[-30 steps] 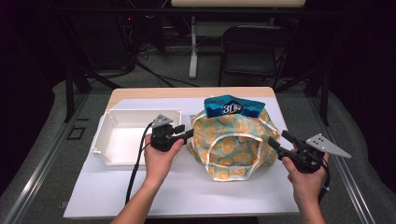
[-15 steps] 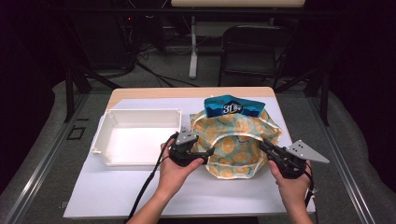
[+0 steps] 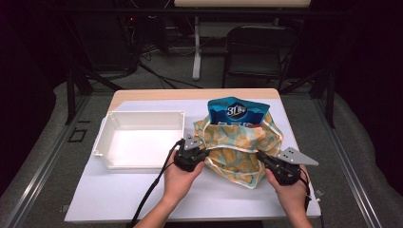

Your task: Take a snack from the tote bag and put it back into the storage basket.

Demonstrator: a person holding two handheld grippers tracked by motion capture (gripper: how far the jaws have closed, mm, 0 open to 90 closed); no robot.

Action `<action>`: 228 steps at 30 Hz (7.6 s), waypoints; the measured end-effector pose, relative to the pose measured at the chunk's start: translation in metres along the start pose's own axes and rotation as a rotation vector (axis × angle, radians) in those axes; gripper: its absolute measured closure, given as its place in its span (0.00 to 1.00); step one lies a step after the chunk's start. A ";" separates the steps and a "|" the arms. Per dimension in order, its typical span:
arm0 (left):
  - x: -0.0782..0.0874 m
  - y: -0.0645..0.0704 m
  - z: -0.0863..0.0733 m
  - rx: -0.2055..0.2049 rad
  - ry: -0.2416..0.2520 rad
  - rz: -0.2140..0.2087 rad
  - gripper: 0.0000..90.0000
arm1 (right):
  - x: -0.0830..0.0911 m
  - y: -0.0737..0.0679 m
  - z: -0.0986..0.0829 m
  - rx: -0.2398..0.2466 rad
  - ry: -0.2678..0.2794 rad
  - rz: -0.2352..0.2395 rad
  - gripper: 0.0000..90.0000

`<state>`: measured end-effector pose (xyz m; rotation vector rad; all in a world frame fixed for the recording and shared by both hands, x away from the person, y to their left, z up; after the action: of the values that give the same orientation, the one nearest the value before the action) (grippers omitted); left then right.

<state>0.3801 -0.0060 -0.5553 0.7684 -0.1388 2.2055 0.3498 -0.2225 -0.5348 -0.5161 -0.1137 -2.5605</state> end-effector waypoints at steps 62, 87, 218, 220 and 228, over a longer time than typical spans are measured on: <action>-0.014 -0.065 0.020 0.163 -0.121 0.091 1.00 | -0.060 0.078 -0.005 -0.229 -0.148 -0.071 1.00; 0.016 -0.013 0.032 0.011 0.047 0.019 0.48 | 0.016 0.030 0.002 -0.103 0.041 0.023 0.38; 0.009 -0.019 -0.031 0.079 -0.037 0.019 0.87 | 0.037 -0.013 0.003 -0.005 0.106 0.113 0.65; 0.019 -0.015 -0.023 0.070 -0.002 0.009 0.86 | 0.038 -0.008 0.004 -0.021 0.106 0.088 0.66; 0.036 -0.028 0.007 0.083 0.123 0.088 0.68 | 0.034 0.029 0.025 -0.128 0.156 -0.077 0.64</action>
<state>0.3849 0.0345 -0.5328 0.6808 -0.0199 2.3474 0.3460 -0.2590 -0.4988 -0.3630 0.0882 -2.6852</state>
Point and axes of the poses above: each handheld gripper's, and its own axes: x roughly backward along the jaws, z roughly out of its top, y roughly to its right, the point moved 8 cm from there along -x, roughly forward along the jaws, and after that the axes turned 2 degrees about -z, right-handed, at the moved point
